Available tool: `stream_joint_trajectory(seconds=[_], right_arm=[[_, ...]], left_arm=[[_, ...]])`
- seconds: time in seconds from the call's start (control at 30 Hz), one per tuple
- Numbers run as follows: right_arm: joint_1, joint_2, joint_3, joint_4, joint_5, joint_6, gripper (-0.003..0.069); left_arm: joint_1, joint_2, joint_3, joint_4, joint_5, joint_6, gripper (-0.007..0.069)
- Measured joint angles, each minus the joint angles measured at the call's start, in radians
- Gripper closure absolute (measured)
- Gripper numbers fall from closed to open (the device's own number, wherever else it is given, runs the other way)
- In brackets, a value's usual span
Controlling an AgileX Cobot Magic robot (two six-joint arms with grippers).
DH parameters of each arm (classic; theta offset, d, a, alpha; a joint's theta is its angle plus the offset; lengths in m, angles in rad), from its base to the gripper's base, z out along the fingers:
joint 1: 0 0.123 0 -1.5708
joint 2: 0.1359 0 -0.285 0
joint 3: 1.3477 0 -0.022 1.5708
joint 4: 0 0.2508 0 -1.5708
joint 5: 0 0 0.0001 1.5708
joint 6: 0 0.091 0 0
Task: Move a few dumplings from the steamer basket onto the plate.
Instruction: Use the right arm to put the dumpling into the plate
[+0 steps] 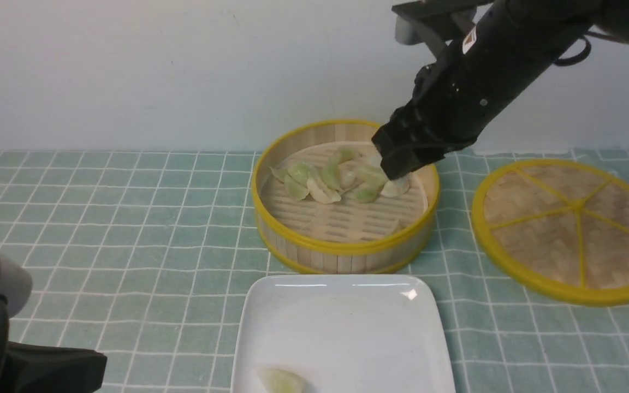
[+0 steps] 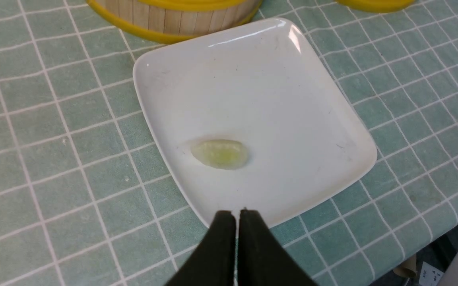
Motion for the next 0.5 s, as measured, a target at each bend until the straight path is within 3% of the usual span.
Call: stream_joint_trajectory(seconds=[0.2, 0.43, 0.5], right_arm=[[0.119, 0.017, 0.252, -0.022, -0.043, 0.021, 0.0488], [0.14, 0.102, 0.348, -0.048, -0.182, 0.076, 0.0484], [0.14, 0.108, 0.346, -0.024, -0.193, 0.078, 0.0436]], left_arm=[[0.0, 0.0, 0.0, 0.001, 0.026, 0.007, 0.0631], [0.0, 0.0, 0.0, 0.0, 0.069, 0.011, 0.0631], [0.0, 0.0, 0.0, 0.0, 0.074, 0.011, 0.0631]])
